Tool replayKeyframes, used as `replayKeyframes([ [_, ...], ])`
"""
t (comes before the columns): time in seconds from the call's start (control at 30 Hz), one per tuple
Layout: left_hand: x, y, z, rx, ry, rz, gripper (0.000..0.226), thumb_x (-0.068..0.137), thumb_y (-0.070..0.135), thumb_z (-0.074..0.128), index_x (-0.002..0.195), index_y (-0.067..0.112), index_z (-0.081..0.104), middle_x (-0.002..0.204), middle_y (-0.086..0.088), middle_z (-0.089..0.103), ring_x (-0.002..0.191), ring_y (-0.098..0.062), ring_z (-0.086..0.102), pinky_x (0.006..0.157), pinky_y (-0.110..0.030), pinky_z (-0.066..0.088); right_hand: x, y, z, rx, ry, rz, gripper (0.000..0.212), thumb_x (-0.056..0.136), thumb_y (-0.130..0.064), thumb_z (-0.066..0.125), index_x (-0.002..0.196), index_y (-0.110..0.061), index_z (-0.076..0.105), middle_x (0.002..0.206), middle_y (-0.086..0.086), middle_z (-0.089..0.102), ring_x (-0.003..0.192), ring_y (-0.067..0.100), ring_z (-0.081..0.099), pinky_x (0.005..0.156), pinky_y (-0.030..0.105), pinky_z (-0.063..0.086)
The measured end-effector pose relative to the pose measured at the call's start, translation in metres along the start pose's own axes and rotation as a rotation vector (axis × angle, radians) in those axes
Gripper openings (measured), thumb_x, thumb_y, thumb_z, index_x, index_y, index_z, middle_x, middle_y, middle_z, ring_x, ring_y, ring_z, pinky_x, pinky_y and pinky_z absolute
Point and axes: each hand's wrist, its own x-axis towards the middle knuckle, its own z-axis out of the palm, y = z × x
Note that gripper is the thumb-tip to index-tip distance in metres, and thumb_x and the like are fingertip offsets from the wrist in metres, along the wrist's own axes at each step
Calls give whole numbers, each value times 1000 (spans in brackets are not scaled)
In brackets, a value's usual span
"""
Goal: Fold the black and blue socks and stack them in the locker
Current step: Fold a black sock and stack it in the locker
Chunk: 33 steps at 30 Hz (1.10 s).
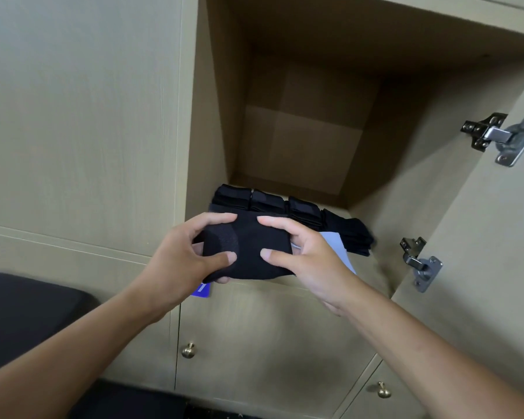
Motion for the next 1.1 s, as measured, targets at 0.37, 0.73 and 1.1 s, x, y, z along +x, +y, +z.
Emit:
replayKeyframes([
  [0.37, 11, -15, 6, 131, 154, 26, 30, 86, 6, 78, 107, 26, 68, 107, 8, 72, 65, -33, 70, 59, -41, 60, 16, 6, -29, -53, 209, -20, 42, 88, 0, 71, 110, -36, 75, 110, -1, 75, 102, 24, 72, 89, 33, 60],
  [0.73, 12, -33, 6, 783, -92, 164, 10, 97, 32, 58, 97, 40, 53, 81, 22, 65, 77, 2, 61, 74, -27, 54, 52, 22, -116, 22, 439, 138, 37, 90, 8, 66, 106, -24, 73, 113, 9, 74, 101, 27, 71, 75, 32, 55],
  [1.1, 19, -40, 17, 825, -117, 145, 8, 97, 41, 58, 103, 39, 55, 89, 24, 64, 85, -2, 61, 82, -36, 56, 96, 27, -182, -363, 638, 259, 36, 97, 7, 52, 117, -17, 69, 112, 7, 60, 106, 20, 53, 85, 23, 39],
])
